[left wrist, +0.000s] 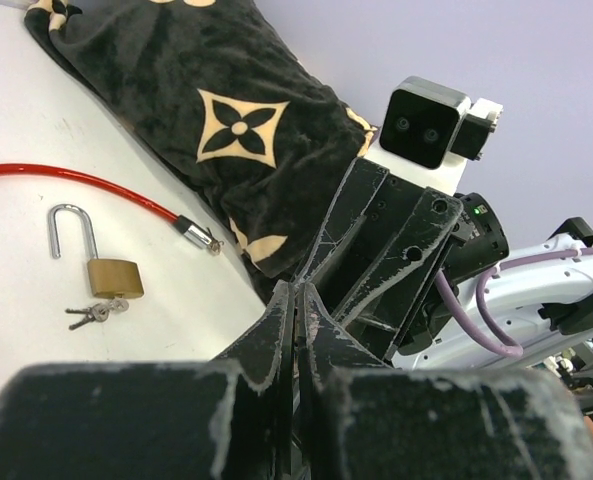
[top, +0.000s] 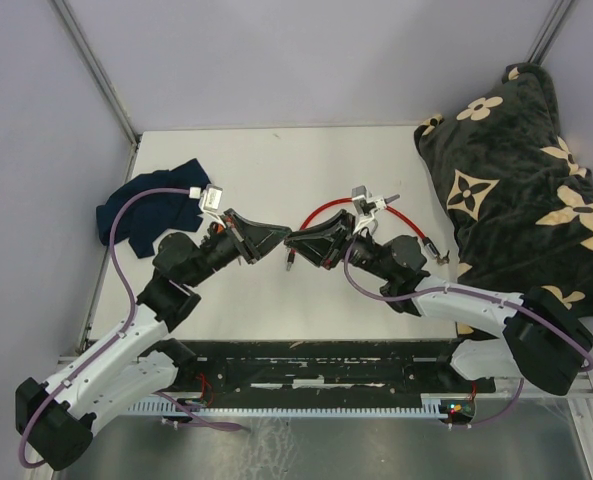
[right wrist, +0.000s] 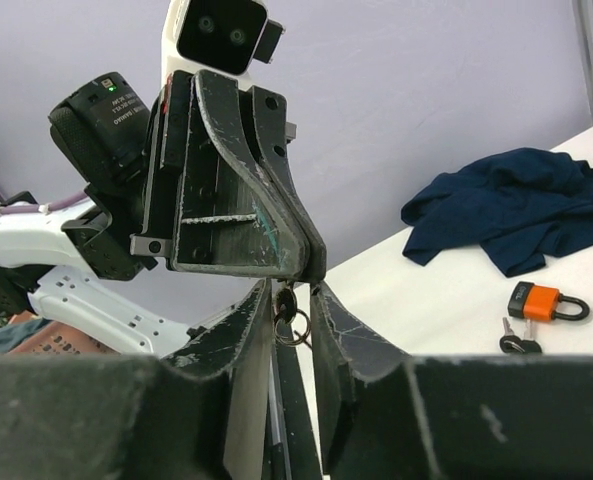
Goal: Unlock with the key
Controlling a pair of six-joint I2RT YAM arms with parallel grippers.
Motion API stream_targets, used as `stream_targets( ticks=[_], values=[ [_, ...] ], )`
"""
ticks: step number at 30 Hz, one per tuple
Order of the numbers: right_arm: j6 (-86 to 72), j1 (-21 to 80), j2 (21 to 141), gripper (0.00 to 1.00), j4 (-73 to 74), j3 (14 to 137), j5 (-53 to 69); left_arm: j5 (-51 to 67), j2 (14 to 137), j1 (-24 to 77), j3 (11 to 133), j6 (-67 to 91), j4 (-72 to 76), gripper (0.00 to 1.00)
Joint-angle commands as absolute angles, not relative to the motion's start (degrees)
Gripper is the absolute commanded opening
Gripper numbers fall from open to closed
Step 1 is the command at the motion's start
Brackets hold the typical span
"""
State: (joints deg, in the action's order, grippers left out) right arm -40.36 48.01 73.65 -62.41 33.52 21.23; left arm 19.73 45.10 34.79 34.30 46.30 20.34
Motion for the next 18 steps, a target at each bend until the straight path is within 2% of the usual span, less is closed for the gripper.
stream_targets(
  ticks=[1,8,12,16,18],
  values=[
    [-43.6,47.4,74.5,0.27,-69.3,35.3,24.1,19.5,44.3,34.8,34.1,47.8,23.1,0.03],
    [-45.5,47.0,76.0,0.17,-70.7,35.5,25.3,18.6,44.3,34.7,33.9,48.2,23.5,0.03],
    [-46.5,46.7,76.7,0.02,-70.7,35.6,25.9,18.0,44.5,34.7,33.4,48.3,23.5,0.03],
    [-47.2,46.0,77.2,0.02,-70.8,35.2,26.2,16.5,44.6,34.7,33.5,47.9,22.2,0.04],
    [-47.4,45.5,77.2,0.02,-71.2,34.5,26.1,15.0,44.6,34.7,34.2,46.8,19.5,0.13]
  ],
)
